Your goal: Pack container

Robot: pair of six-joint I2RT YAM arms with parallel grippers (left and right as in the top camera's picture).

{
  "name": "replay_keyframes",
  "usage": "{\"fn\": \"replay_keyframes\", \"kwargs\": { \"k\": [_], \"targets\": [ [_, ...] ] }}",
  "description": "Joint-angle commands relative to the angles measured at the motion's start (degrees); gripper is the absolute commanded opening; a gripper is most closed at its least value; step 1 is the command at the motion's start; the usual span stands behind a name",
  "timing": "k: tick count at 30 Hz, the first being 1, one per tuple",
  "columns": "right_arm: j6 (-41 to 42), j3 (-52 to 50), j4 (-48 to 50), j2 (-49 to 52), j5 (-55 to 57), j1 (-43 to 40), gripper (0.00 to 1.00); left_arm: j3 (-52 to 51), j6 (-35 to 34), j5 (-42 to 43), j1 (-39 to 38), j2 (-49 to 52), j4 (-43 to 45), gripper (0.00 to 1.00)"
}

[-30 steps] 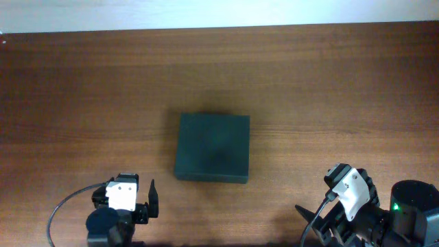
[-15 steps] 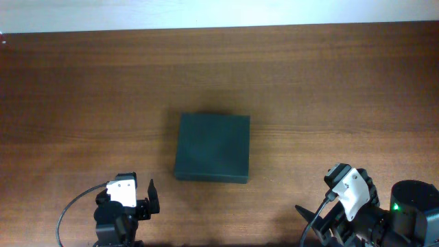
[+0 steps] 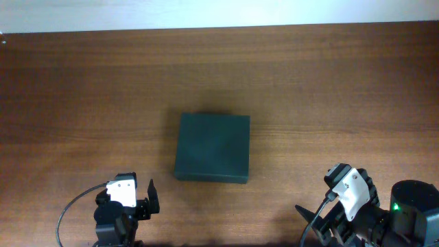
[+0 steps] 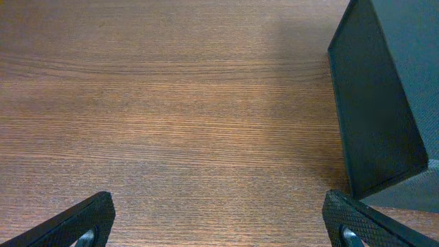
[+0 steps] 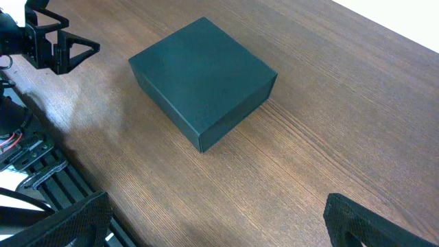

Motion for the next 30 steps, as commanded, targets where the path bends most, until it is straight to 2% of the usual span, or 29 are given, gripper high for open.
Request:
{"fn": "replay_keyframes", "kwargs": {
  "k": [1, 9, 13, 19, 24, 30],
  "targets": [
    [0.5, -0.1, 0.2, -0.2, -0.1, 0.3, 0.99, -0.7, -0.6, -0.2, 0.3, -0.8, 0.3, 0.99],
    [0.5, -0.1, 0.7, -0.7, -0.1, 0.2, 0.99, -0.7, -0.6, -0.2, 0.3, -0.8, 0.3, 0.99],
    [0.5, -2.7, 2.5, -2.9, 4.4, -1.0, 0.99, -0.7, -0.6, -0.2, 0.3, -0.8, 0.3, 0.99],
    [0.5, -18.2, 15.6, -12.6, 9.6, -4.4, 0.99, -0.7, -0.6, -0.2, 0.3, -0.8, 0.3, 0.99],
    [0.8, -32.2, 23.5, -20.5, 9.7, -7.4, 0.99, -0.7, -0.6, -0.2, 0.3, -0.8, 0.3, 0.99],
    [13.7, -43.9, 30.9, -26.3, 13.1, -10.9, 0.99, -0.7, -0.6, -0.2, 0.3, -0.8, 0.3, 0.99]
  ]
}}
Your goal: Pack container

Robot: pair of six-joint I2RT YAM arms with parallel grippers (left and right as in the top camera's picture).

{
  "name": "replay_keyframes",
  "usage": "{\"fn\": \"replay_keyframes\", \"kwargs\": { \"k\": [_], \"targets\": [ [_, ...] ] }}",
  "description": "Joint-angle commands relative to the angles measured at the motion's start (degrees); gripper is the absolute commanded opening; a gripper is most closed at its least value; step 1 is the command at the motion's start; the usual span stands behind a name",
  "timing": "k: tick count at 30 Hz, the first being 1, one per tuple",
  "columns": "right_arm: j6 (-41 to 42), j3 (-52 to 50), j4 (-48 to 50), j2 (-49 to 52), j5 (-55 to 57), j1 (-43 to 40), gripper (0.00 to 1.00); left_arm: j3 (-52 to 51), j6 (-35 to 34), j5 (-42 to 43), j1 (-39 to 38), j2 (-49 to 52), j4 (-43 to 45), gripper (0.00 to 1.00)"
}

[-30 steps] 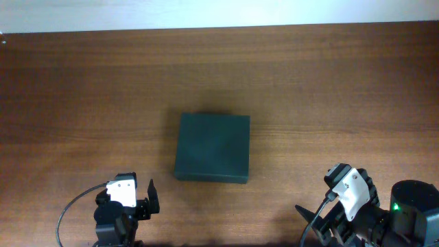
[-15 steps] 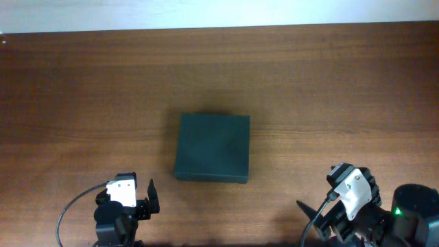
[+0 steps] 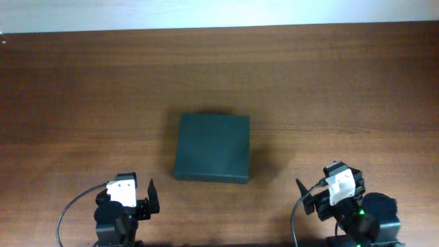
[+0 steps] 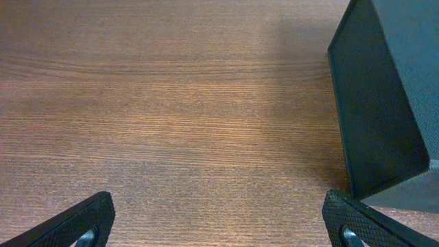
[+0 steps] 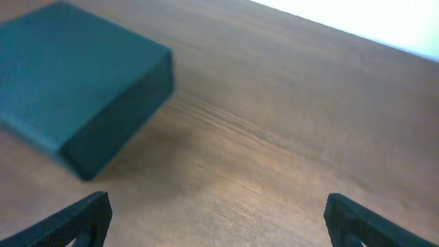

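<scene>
A dark green closed box lies in the middle of the wooden table. My left gripper rests near the front edge, left of the box, open with nothing between its fingers; the left wrist view shows the box's side at the right and my left gripper over bare wood. My right gripper stands at the front right, open and empty. In the right wrist view the box lies at the upper left, and my right gripper is over bare wood.
A white wall strip runs along the table's far edge. Black cables trail from the left arm's base at the front. Nothing else lies on the wood.
The right arm has turned and shifted: its wrist view now shows the box at the upper left instead of the centre, and is blurred. The left arm and the box have not moved.
</scene>
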Motion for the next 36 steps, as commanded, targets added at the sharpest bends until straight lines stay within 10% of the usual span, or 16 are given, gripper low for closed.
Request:
{"fn": "replay_keyframes", "kwargs": {
  "k": [1, 36],
  "targets": [
    [8.2, -4.7, 2.3, -3.5, 3.0, -1.7, 0.99, -0.5, -0.6, -0.2, 0.3, -0.6, 0.2, 0.99],
    [14.3, -15.6, 5.2, -8.8, 8.4, -2.0, 0.99, -0.5, -0.6, -0.2, 0.3, -0.6, 0.2, 0.99]
  ]
}}
